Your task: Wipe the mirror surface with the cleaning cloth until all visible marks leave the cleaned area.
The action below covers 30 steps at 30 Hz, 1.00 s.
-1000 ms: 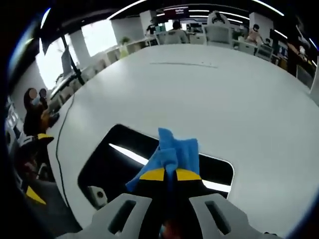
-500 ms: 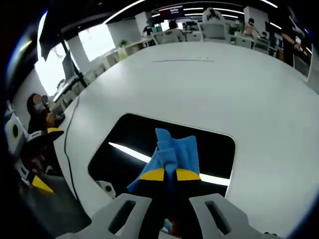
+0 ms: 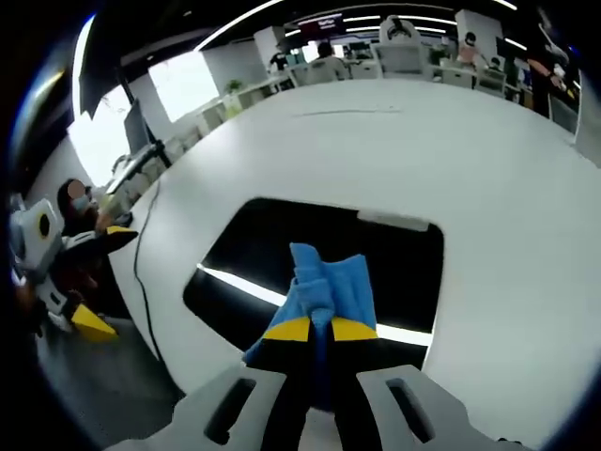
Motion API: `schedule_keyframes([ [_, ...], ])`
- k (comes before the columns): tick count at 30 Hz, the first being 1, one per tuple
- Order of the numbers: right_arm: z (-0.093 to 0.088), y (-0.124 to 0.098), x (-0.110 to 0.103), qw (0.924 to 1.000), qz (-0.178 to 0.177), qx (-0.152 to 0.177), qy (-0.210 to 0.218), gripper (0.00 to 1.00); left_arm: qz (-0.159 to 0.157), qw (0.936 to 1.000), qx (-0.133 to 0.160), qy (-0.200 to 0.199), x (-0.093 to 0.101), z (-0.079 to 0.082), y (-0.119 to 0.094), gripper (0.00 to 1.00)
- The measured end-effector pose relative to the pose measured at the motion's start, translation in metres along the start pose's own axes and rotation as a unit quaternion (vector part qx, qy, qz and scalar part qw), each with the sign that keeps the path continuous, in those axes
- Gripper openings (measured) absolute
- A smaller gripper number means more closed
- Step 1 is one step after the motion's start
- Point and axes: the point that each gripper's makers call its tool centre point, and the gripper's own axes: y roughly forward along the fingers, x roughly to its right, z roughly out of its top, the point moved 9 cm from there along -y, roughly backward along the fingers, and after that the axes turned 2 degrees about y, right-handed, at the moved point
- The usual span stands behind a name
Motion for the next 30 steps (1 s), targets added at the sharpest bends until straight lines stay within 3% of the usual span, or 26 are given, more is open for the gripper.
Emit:
schedule_keyframes([
  [12,-0.019,-0.013,-0.008,0.9999,0.007,-0.007,-0.001,0.01,0.0,1.0,0.001,-0.002,0.0,0.0,0.0,0.97],
  [25,-0.019,-0.014,-0.008,0.9996,0.005,-0.011,-0.025,0.01,0.0,1.0,0.0,-0.002,-0.001,-0.001,0.0,0.96],
  [30,-0.019,-0.017,-0.003,0.9998,0.003,-0.012,-0.016,0.01,-0.001,1.0,-0.001,-0.001,-0.001,-0.001,0.0,0.96],
])
